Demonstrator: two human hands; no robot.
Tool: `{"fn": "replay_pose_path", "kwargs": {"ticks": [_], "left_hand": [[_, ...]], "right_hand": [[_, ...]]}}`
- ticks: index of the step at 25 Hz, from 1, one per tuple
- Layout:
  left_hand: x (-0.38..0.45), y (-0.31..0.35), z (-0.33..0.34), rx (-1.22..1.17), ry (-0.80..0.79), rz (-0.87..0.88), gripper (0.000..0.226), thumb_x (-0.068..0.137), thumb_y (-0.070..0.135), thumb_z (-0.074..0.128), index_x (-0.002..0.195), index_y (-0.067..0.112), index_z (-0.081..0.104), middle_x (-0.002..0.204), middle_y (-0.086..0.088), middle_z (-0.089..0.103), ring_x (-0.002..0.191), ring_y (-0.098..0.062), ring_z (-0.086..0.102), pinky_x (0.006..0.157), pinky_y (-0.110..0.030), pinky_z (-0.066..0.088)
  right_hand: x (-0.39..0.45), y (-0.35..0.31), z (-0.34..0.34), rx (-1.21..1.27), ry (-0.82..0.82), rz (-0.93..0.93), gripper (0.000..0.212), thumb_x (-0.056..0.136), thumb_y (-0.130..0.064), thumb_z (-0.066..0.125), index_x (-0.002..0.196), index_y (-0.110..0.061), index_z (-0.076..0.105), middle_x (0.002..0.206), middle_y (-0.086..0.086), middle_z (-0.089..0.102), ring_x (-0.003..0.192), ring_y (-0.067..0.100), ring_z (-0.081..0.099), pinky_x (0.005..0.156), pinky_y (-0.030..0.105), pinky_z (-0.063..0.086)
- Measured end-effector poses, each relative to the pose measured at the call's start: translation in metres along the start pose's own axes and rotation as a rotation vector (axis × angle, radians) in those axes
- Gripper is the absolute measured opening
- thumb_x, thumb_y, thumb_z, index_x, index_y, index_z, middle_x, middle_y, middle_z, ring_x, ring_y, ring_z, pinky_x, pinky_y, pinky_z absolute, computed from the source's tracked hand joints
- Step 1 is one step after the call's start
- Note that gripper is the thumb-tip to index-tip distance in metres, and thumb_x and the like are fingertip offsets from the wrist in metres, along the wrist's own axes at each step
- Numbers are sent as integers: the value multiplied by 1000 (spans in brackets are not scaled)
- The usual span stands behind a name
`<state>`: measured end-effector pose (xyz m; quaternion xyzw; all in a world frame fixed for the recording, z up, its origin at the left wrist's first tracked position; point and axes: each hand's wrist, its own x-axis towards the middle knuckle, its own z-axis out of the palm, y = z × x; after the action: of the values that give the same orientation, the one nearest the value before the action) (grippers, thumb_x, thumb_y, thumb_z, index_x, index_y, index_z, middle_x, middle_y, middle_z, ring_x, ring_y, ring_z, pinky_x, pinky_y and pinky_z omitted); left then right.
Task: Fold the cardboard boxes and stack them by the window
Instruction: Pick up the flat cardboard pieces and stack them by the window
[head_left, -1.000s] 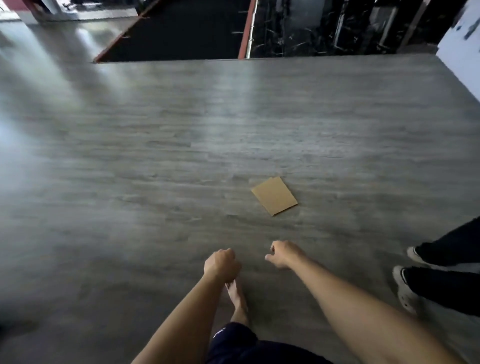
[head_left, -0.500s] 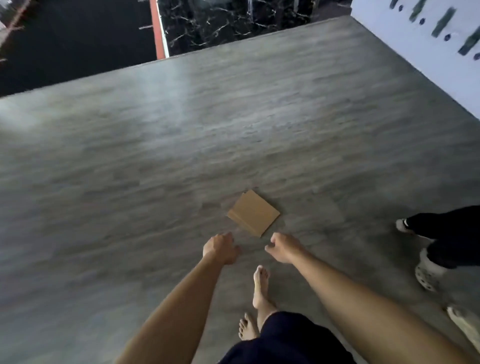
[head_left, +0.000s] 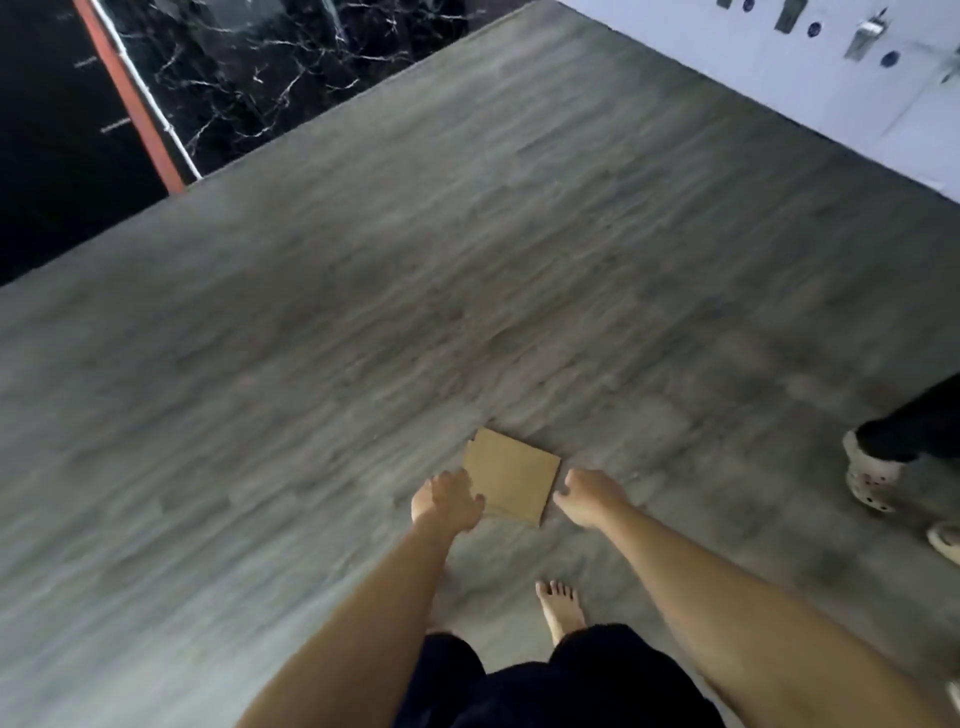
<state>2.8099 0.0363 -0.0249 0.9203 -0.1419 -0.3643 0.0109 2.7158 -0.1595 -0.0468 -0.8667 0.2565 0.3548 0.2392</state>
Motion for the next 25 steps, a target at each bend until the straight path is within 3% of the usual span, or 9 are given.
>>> {"fn": "replay_pose_path", "kwargs": {"ticks": [4,7,9,11,13,17,25], "left_hand": [[66,-18,-40,107,-34,156,47,101,40,49,137,10,50,142,-13,51,133,-30,47,109,-42,40],[99,-41,-66,166,-67,231,48,100,41,50,138,11,50,141,-13,51,132,-30,48,110,-42,40],[117,-56,-76,171,-86,228,47,100,41,50,138,14,51,141,-11,51,132,-28,48,109,-39,40],[141,-67,-80,157,-94,215,45,101,40,49,138,13,49,141,-11,50,132,-28,47,109,-37,38],[168,-73,-72,111,-94,189,43,101,38,49,136,13,50,139,-11,52,130,-28,48,106,-38,40],[227,-78,-20,-17,-87,135,43,102,36,49,136,11,48,138,-13,50,129,-30,49,104,-38,41],[418,-105,184,-73,-130,27,54,100,43,51,144,12,40,144,-11,48,130,-30,50,103,-40,42]], "right_hand": [[25,-32,-4,130,57,142,49,101,-45,46,132,-8,55,134,13,59,123,30,56,95,34,46],[37,-63,9,220,67,221,31,101,-44,47,90,-16,56,113,11,66,109,28,62,79,30,45],[45,-80,18,255,37,244,33,101,-43,46,80,-17,50,96,9,64,102,28,64,69,28,42],[60,-92,26,266,22,265,37,102,-44,45,109,-11,60,111,10,65,111,29,62,81,31,47],[85,-93,35,298,35,288,47,101,-46,46,130,-10,56,131,10,61,122,29,57,97,36,47],[156,-71,74,365,63,318,51,101,-46,48,140,-12,50,142,5,55,129,25,52,104,35,44],[361,4,231,515,131,466,67,98,-43,56,150,-8,34,147,14,48,133,30,50,102,36,43]]}}
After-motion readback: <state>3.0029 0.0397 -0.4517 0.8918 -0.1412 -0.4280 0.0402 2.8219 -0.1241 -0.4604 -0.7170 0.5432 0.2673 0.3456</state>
